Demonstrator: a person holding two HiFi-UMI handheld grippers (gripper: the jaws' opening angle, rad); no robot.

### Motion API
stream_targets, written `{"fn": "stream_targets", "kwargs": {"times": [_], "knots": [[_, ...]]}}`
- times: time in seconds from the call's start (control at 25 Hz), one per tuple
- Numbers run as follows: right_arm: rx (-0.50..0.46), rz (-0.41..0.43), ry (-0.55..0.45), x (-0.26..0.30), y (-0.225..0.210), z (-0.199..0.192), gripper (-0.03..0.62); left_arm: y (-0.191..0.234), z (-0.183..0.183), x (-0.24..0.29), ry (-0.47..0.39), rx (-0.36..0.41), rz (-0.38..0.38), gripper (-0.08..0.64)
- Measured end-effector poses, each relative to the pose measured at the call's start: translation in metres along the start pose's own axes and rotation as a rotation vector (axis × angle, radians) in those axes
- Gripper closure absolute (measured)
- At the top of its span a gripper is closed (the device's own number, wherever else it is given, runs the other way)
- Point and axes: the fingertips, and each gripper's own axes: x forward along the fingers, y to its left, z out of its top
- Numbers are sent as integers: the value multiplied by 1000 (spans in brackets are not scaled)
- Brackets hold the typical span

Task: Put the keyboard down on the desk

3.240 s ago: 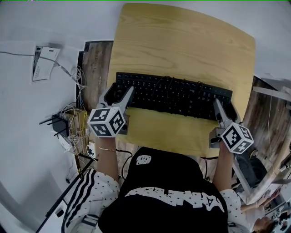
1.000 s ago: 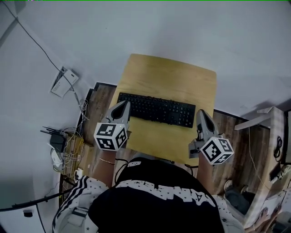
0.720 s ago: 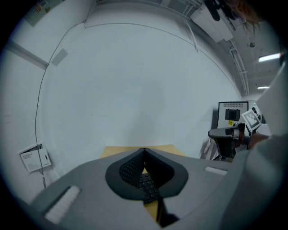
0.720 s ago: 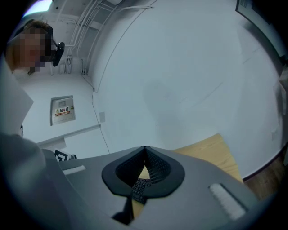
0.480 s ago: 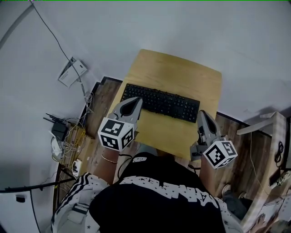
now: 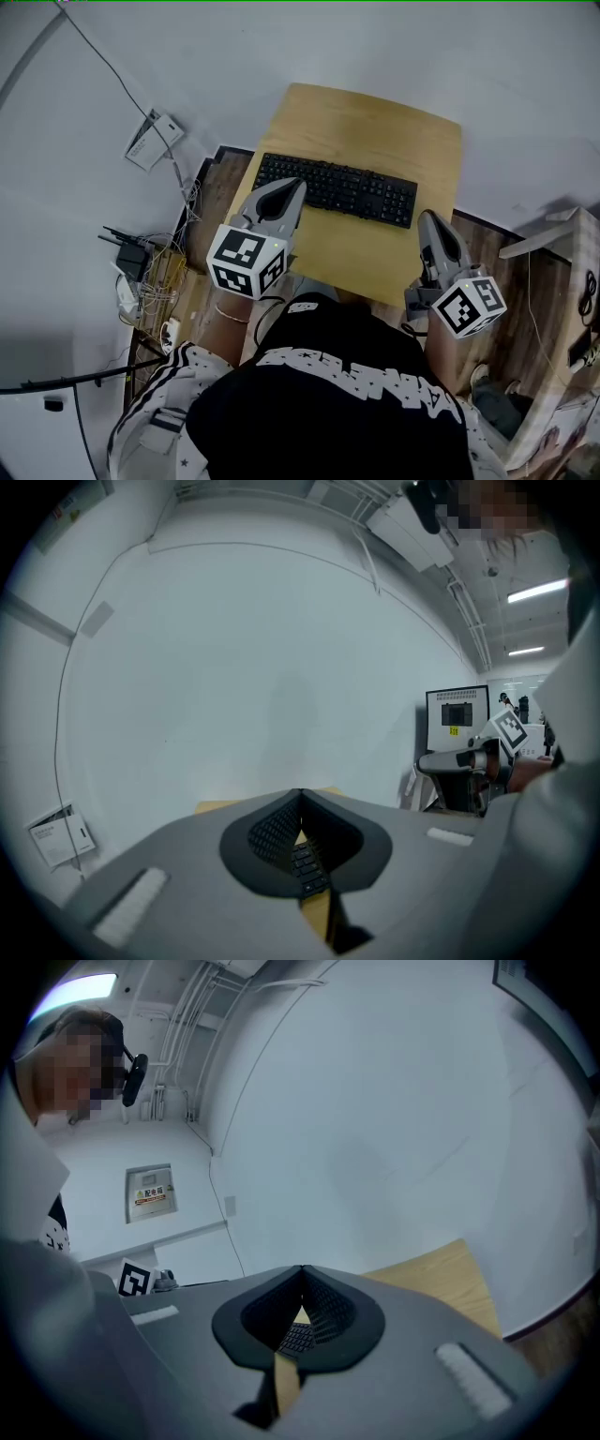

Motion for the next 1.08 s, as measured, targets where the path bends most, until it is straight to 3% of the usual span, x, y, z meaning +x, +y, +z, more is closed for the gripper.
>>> {"fn": "stream_targets", "kwargs": {"times": [0.44,1.08], "knots": [[-23,40,8,2,4,5,581,-4,8,0,-3,15,21,558],[-8,31,18,3,0,1,581,-3,4,-4,7,8,32,558]]}}
